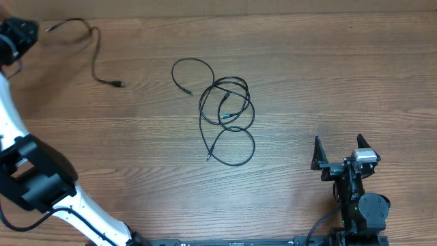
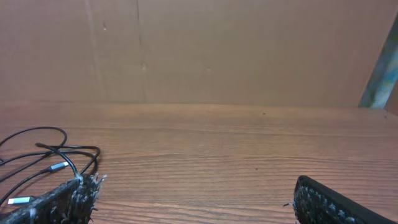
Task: Untangle cables
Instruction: 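Drag the held cable leftward and lay it on the table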
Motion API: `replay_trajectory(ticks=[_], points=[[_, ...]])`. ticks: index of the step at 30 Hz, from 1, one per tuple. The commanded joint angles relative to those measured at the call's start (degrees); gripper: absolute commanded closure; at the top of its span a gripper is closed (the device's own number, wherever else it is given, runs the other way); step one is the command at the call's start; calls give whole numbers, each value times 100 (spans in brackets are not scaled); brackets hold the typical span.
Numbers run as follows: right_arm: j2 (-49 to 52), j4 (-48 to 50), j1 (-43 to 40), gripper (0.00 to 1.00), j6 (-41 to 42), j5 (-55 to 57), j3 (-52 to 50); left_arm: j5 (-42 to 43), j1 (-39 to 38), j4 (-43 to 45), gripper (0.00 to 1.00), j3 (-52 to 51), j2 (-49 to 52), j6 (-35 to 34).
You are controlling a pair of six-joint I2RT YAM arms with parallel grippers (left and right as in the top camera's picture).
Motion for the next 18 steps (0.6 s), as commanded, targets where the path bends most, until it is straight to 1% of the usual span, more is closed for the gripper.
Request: replay_trajectory(ticks=[1,2,3,4,10,11,13,16,18], points=[[-42,33,26,0,17,11,-59,-1123,140,-273,29,52,-4,734],[-42,35,26,0,17,11,-59,-1250,173,-376,21,52,-4,734],[-42,35,26,0,17,11,-59,-1320,199,-468,18,48,-4,739],[-42,35,26,0,17,11,-59,-1360,203,-551,16,46,-2,763],[-42,35,26,0,17,11,-59,-1333,48,-964,17,-35,-2,796],[-42,33,26,0,17,11,-59,-1335,-17,-1010,18,-85,-2,798],[-42,35,26,0,17,11,-59,-1340,-160,-1056,22,-232,-2,798],[-42,33,26,0,17,11,-59,-1386,-426,-1073,22,-562,-2,802],[-42,33,26,0,17,11,-59,-1458,-627,-1027,21,-835,13,940]])
